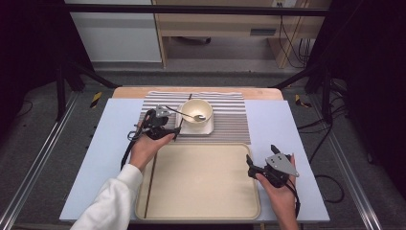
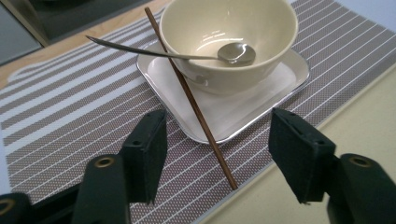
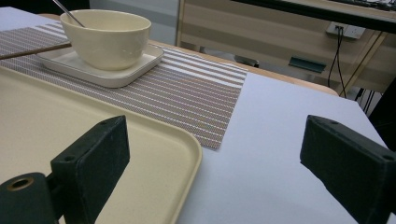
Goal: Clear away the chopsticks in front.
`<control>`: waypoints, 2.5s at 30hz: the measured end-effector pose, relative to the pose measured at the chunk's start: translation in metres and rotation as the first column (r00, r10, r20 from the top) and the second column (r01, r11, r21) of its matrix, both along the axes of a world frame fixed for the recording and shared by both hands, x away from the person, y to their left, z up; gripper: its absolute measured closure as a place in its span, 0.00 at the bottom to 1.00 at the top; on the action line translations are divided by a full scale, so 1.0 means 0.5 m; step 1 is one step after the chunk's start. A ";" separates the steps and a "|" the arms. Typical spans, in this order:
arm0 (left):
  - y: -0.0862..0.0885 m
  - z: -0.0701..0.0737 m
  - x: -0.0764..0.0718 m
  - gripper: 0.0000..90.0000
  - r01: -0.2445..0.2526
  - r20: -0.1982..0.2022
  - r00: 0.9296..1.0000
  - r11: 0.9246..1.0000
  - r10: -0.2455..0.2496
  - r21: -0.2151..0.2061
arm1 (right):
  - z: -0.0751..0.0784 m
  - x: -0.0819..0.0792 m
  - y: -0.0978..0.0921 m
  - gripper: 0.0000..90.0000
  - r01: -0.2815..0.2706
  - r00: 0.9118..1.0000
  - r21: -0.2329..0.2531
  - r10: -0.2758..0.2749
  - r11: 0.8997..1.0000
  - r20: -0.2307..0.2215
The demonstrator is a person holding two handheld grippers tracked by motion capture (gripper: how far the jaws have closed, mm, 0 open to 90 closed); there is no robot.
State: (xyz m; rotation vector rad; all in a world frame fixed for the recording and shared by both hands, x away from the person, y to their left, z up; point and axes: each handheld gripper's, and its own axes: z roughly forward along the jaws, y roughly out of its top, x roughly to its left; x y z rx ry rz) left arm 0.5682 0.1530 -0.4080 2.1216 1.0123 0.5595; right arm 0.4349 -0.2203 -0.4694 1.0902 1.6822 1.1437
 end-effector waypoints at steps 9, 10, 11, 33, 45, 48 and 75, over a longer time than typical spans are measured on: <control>-0.003 -0.038 0.050 0.58 -0.036 -0.044 0.998 0.999 0.035 -0.020 | 0.001 -0.001 -0.001 0.10 0.001 1.000 0.001 -0.001 1.000 -0.003; -0.004 -0.041 0.053 0.60 -0.034 -0.045 0.998 0.999 0.033 -0.020 | 0.000 -0.001 -0.001 0.10 0.002 1.000 0.002 -0.002 1.000 -0.002; -0.005 -0.044 0.055 0.60 -0.034 -0.048 0.998 0.999 0.033 -0.013 | 0.000 0.000 -0.001 0.10 0.003 1.000 0.002 -0.003 1.000 -0.002; -0.046 -0.077 0.080 0.68 -0.049 -0.037 0.998 0.998 0.050 0.030 | 0.000 0.000 -0.002 0.10 0.001 1.000 0.002 -0.001 1.000 -0.009; -0.054 -0.088 0.090 0.71 -0.084 -0.029 0.996 0.996 0.086 0.041 | 0.000 0.001 -0.004 0.10 -0.001 1.000 0.000 0.001 1.000 -0.011; -0.057 -0.087 0.089 0.73 -0.098 -0.016 0.995 0.994 0.098 0.041 | 0.000 0.001 -0.004 0.10 -0.001 1.000 -0.001 0.001 1.000 -0.012; -0.064 -0.098 0.096 0.83 -0.145 -0.069 0.987 0.989 0.147 0.026 | -0.001 0.000 -0.003 0.10 -0.003 1.000 0.002 0.003 1.000 -0.018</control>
